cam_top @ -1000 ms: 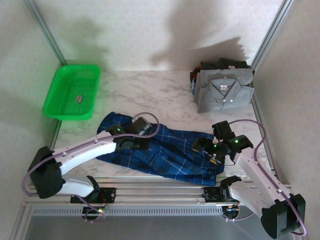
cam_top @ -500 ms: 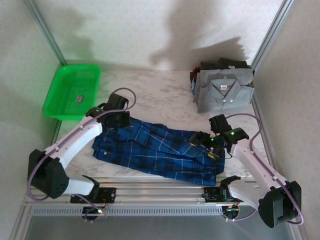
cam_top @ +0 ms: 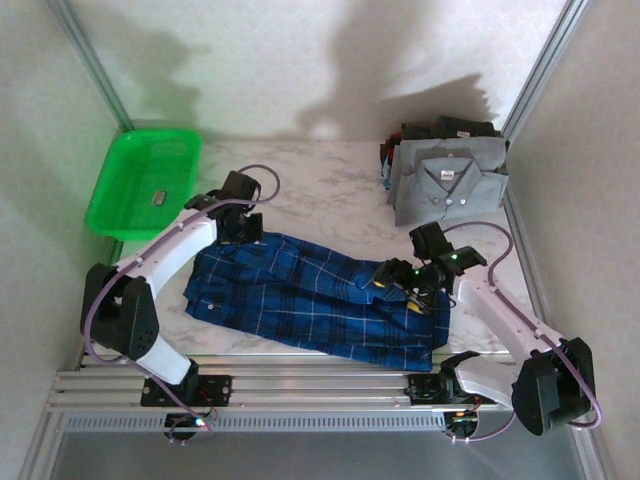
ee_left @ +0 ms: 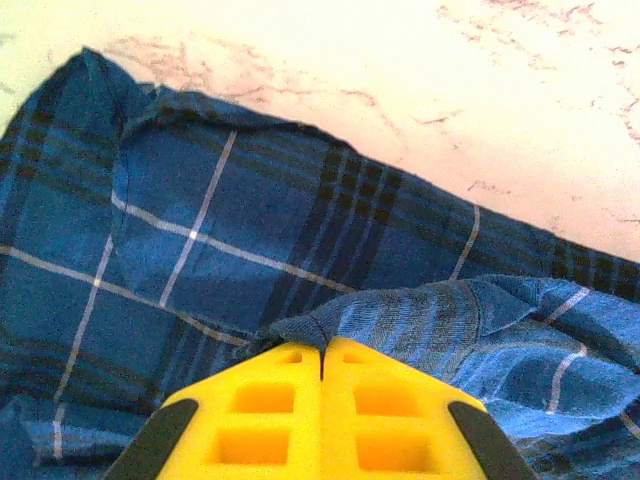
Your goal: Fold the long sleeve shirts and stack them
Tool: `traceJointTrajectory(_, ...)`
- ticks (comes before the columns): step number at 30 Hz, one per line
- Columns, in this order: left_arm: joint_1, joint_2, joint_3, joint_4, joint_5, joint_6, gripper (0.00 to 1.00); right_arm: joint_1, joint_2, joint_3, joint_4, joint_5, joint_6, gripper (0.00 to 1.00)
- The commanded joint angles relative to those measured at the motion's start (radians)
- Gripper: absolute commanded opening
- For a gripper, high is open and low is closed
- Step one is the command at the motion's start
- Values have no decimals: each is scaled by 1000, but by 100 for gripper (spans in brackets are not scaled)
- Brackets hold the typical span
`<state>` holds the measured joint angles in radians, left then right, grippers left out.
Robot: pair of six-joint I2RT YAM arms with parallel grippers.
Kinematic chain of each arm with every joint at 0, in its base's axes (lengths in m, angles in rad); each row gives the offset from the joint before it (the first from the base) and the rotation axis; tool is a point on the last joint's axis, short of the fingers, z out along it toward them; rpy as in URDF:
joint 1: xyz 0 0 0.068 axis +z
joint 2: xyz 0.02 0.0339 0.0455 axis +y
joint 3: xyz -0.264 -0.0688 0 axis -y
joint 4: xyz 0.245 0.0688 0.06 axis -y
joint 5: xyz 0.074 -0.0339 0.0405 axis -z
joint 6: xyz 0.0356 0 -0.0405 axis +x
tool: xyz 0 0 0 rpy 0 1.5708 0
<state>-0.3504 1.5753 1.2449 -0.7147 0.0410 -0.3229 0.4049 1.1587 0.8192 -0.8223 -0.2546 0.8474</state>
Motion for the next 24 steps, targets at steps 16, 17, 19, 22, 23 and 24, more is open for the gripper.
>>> traceJointTrajectory(16,-45,83,304,-204,-234,216,0,41,416,280,52,486,-161,54)
traceJointTrajectory(17,-52,95,318,-209,-231,226,0,53,415,286,69,506,-175,57)
traceJointTrajectory(19,-64,111,345,-219,-226,234,0,79,385,295,88,517,-181,65)
traceJointTrajectory(22,-76,129,372,-228,-241,258,0,120,261,247,123,507,-169,73)
traceJointTrajectory(23,-76,138,384,-235,-250,265,0,129,207,222,143,482,-172,75)
traceJointTrajectory(24,-76,151,401,-242,-253,276,0,140,146,184,165,449,-175,77)
